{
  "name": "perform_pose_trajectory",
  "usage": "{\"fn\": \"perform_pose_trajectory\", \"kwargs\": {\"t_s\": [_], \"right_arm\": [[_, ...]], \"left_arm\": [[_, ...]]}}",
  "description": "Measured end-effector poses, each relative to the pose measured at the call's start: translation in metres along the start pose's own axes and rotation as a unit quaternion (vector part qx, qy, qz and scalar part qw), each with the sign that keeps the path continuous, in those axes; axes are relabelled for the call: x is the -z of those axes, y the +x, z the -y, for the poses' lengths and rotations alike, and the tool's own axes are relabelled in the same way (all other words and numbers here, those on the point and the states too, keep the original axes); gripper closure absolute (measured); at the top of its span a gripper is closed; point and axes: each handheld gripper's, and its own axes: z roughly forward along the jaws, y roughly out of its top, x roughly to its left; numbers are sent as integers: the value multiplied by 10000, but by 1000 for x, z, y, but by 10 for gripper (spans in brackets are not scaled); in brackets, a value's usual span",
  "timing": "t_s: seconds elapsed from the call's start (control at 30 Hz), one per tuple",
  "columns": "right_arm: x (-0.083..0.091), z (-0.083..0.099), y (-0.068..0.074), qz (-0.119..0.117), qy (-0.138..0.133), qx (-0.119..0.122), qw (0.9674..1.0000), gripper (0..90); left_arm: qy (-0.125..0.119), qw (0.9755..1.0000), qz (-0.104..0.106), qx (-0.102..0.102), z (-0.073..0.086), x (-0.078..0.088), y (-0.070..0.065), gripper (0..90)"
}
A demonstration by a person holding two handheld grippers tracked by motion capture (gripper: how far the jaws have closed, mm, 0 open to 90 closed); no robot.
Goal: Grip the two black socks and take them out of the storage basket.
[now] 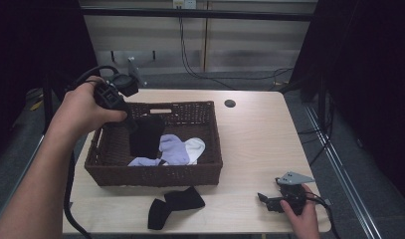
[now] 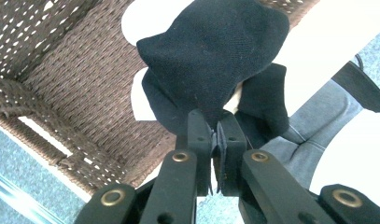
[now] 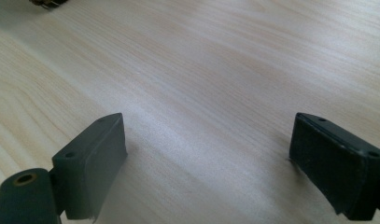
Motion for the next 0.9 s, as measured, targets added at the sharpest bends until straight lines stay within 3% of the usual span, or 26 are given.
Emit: {"fn": "perform_pose_trajectory", "kwargs": {"t_s": [0.27,0.53,0.9], "right_arm": [[0,0,0,0,6,0,10000,103],[0,0,0,-1,5,1,10000,103],[0,0,0,0,-6,-7,10000,102]], "left_arm": [[-96,9993,146,-319,1,3,-24,866],[-172,9969,303,-705,1,3,-50,866],[-62,9926,404,-1146,-6,-20,-84,866]]}}
